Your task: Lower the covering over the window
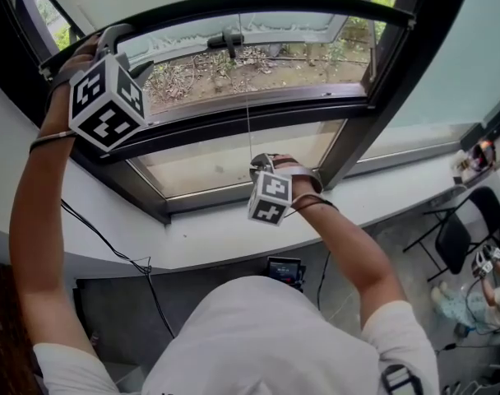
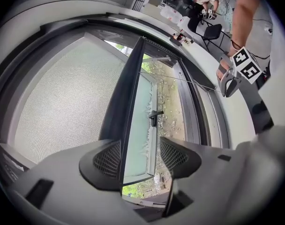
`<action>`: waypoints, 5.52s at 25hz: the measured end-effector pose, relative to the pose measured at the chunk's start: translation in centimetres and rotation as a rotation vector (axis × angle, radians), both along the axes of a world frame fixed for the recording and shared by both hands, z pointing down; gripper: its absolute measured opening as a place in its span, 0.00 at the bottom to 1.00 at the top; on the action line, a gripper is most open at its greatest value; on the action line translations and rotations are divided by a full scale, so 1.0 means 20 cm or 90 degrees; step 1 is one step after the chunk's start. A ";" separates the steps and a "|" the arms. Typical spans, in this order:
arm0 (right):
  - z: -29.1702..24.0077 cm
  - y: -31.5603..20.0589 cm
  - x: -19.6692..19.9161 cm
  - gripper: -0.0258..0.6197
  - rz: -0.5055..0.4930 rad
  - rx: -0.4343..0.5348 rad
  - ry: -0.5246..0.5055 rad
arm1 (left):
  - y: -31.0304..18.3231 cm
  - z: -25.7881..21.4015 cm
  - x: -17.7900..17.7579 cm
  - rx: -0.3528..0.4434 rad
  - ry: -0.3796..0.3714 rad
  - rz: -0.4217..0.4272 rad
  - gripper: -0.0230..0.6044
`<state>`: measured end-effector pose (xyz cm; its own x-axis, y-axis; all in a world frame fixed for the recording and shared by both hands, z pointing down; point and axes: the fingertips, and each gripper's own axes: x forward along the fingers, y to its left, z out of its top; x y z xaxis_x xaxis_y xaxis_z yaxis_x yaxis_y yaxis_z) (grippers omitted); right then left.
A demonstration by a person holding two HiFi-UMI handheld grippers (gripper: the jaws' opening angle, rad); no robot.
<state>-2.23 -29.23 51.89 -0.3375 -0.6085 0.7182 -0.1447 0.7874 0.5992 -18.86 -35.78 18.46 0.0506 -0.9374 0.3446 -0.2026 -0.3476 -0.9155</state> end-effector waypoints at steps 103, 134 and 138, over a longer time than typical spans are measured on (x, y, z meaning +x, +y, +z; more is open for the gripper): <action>-0.67 -0.62 0.30 0.27 0.020 0.269 0.114 | 0.05 1.08 0.01 -0.232 0.040 -0.045 0.46; -0.40 -0.58 0.33 0.28 0.018 0.210 0.174 | 0.10 1.35 0.03 -0.286 0.041 -0.060 0.52; -0.35 -0.57 0.33 0.28 0.017 0.200 0.177 | 0.10 1.41 0.04 -0.299 0.043 -0.063 0.52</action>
